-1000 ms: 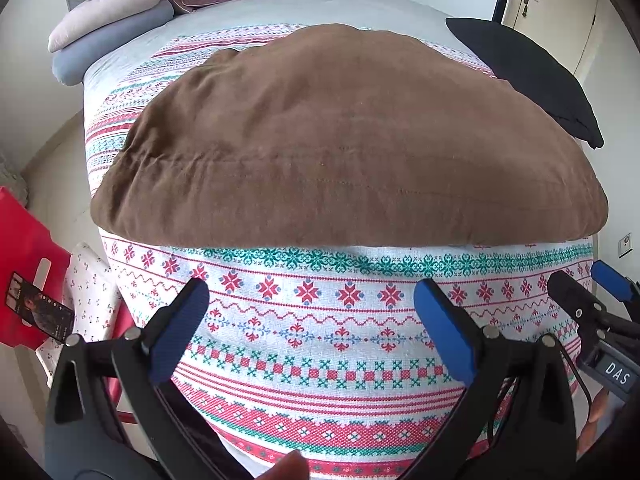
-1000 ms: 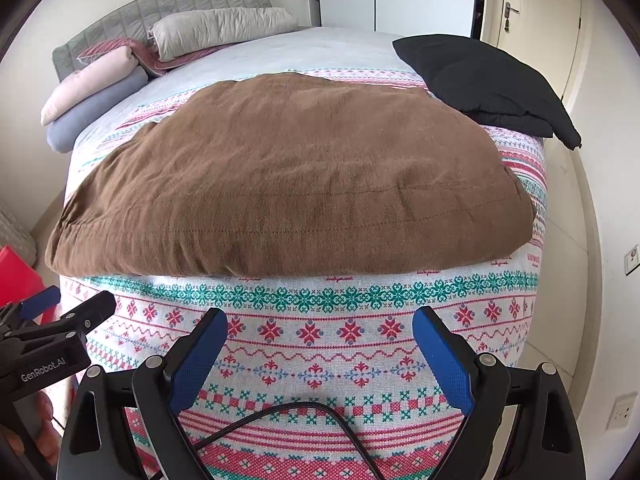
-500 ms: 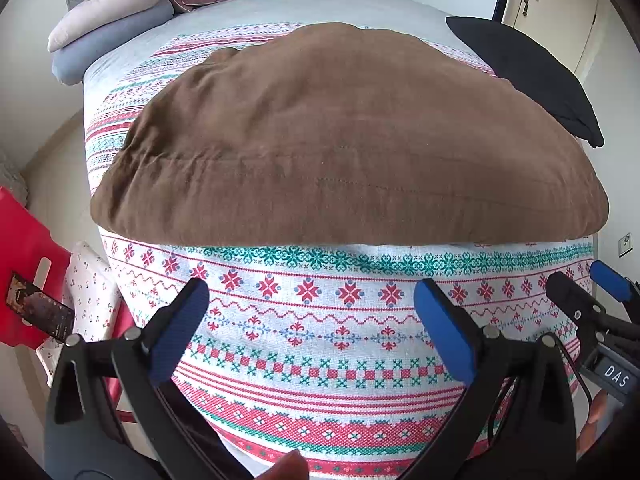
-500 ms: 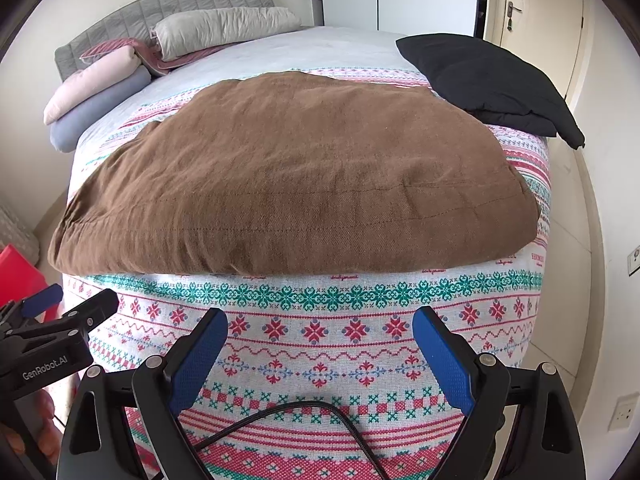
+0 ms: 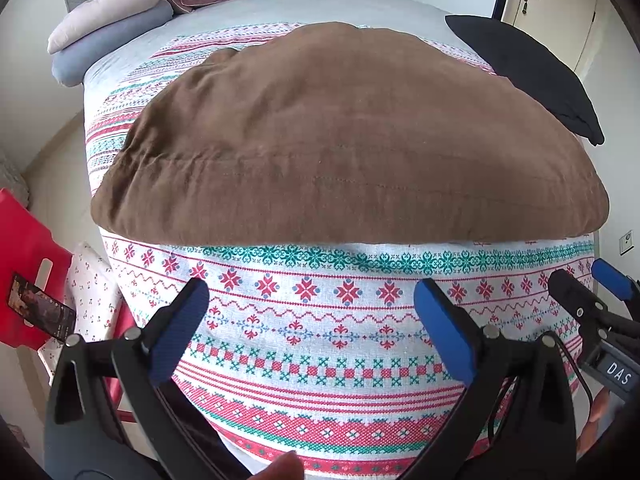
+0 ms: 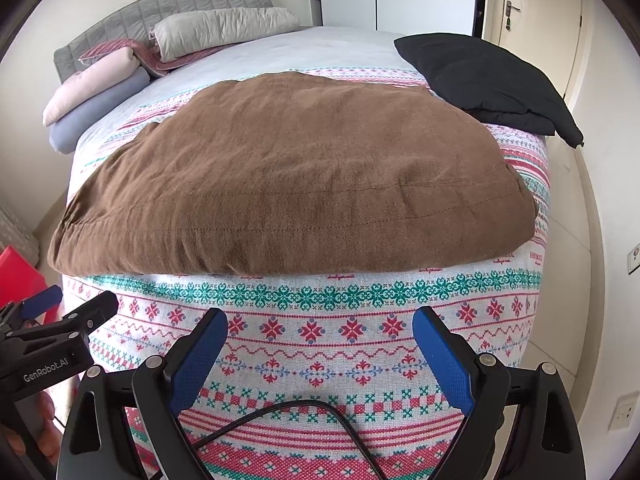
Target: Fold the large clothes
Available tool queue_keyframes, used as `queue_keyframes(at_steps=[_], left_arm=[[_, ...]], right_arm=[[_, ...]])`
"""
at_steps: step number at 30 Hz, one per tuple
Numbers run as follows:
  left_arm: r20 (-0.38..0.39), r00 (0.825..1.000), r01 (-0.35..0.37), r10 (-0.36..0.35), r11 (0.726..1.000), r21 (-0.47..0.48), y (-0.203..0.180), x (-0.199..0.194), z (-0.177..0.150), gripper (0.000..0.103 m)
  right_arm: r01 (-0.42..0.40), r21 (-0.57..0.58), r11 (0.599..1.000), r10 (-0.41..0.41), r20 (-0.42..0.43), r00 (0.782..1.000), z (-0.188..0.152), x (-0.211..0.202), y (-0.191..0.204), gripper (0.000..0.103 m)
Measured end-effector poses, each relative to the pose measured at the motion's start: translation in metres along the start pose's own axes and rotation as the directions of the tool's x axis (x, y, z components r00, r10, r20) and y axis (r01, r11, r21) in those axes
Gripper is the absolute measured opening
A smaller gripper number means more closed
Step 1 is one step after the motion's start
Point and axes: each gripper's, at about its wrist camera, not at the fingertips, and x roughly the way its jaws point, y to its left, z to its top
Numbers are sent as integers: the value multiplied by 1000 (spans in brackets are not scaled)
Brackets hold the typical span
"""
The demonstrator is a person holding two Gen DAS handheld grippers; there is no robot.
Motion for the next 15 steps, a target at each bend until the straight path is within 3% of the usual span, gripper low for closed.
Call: queue_keyframes(at_steps=[15], left_arm=[[-8,1000,2,-2,1000,8,-4,1,0,102]], right_arm=[[-1,2,1000,1,-1,1000,0,0,-3,95]])
